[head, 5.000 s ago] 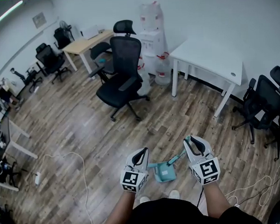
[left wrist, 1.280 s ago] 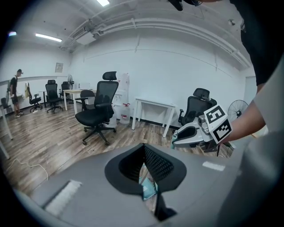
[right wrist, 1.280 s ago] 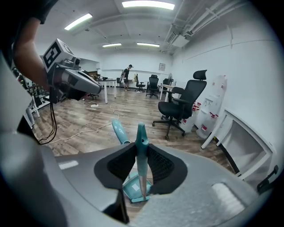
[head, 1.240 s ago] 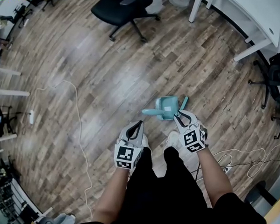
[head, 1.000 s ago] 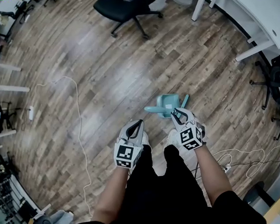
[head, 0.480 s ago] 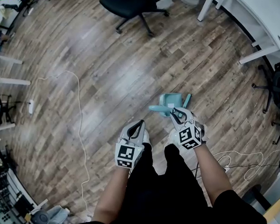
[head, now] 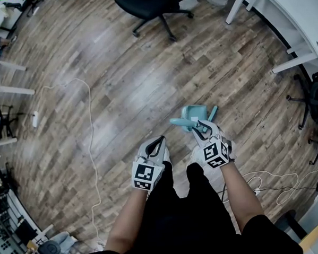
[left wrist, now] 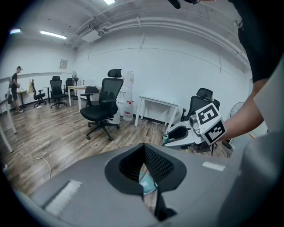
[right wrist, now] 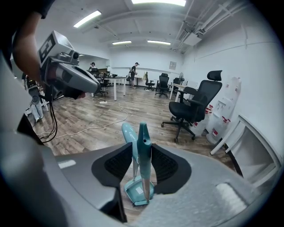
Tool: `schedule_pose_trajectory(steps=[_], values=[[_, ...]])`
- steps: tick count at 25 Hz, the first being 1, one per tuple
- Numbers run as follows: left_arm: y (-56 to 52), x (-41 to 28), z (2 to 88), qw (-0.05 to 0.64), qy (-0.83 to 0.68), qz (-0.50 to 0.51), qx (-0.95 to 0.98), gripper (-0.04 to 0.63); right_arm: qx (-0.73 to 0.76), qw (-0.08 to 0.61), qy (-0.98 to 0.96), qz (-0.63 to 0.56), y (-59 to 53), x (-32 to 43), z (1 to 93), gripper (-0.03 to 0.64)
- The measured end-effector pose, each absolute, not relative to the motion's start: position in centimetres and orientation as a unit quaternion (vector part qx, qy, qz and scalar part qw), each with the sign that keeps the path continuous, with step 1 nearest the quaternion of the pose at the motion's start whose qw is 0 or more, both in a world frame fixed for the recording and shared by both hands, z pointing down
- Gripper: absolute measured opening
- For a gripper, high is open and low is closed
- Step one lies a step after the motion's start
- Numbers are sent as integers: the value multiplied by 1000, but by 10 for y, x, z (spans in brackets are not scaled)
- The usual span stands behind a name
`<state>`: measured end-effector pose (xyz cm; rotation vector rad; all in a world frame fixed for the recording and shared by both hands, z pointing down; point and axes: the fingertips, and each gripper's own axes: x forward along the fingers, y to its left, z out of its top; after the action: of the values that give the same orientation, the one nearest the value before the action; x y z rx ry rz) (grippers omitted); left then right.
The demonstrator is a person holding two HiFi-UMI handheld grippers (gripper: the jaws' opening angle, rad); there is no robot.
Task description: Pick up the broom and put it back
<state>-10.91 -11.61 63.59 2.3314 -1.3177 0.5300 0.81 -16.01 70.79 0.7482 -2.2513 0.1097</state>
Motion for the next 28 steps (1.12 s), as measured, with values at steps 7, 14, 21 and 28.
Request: schedule_pose_trajectory(steps=[7,14,21,28], values=[[-112,-107,635,202,-472,190,837,17,299,377,-875,45,-156,13,708,206],[-123,-102,621,184,-468,178,846,17,310,347,-884,36,-150,8,669,206],[-138,-100,586,153,-476,151,853,17,341,294,-892,39,-136,2,605,155],[-156,-85,538,111,-463,116,872,17,394,219,-892,27,-150,9,538,3]])
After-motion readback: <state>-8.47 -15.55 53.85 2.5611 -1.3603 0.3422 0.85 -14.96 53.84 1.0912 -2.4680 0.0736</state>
